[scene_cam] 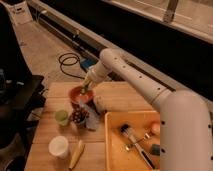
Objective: Place pepper in red bowl
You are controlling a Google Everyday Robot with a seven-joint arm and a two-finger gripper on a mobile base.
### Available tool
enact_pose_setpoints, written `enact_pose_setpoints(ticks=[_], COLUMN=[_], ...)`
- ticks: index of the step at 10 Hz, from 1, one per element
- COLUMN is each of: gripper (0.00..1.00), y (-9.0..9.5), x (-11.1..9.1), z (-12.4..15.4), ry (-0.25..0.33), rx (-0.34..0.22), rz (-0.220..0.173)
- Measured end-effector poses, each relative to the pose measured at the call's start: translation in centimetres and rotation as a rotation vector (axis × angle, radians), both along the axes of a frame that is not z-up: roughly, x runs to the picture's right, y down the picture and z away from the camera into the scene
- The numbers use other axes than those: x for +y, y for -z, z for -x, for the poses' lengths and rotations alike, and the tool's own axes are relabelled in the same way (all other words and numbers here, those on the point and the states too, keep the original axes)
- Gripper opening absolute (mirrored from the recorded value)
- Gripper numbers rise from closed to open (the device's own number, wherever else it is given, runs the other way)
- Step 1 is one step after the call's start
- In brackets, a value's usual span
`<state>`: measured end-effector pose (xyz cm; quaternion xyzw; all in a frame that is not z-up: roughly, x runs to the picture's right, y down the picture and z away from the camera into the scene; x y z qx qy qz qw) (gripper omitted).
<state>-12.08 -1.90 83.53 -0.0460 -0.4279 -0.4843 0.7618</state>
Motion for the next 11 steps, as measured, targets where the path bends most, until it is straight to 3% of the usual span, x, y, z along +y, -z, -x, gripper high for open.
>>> enact_pose_setpoints(ticks=[2, 5, 11], gripper=[0.39, 0.62, 0.63], y=[-0.7, -2.3, -2.4], x=[1.2, 3.3, 3.3], z=[3.0, 3.7, 3.5], ry=[0.028, 0.053, 0.051], rx=[-0.065, -0.087, -0.085], rz=[0.033, 0.080, 0.078])
